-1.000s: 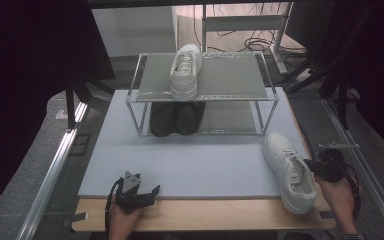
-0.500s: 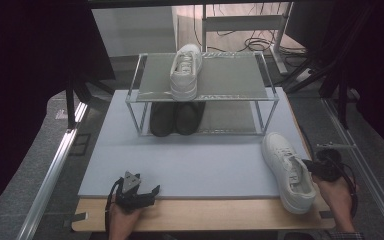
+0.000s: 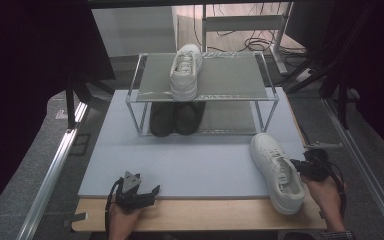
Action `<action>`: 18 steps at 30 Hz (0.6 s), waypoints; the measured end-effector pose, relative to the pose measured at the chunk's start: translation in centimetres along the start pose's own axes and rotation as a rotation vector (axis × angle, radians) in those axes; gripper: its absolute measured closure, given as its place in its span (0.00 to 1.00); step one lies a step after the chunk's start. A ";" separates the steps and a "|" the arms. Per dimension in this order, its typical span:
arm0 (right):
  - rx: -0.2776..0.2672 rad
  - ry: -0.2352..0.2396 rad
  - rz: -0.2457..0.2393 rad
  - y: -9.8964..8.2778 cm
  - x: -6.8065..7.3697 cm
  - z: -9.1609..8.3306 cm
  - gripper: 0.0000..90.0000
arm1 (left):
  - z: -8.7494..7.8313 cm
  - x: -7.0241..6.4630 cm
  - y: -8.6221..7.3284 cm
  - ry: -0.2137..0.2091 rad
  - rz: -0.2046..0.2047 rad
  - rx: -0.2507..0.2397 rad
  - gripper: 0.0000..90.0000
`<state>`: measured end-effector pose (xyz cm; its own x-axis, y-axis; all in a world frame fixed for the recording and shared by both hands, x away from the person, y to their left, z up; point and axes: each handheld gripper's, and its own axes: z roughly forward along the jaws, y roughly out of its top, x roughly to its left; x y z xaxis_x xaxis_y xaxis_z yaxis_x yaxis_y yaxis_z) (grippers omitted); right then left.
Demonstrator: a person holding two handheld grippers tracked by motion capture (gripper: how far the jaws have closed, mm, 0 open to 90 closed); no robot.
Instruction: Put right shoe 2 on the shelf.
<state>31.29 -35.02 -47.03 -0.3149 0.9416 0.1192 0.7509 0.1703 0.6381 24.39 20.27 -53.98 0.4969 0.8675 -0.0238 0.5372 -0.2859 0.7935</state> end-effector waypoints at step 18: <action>0.007 0.064 -0.038 0.6 3.4 1.3 1.00 | 0.0 0.0 0.0 0.000 0.000 0.000 0.15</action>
<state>31.44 -31.36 -47.18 -0.3793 0.9141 0.1433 0.7414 0.2076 0.6381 24.39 20.27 -53.97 0.4964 0.8677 -0.0238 0.5375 -0.2857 0.7933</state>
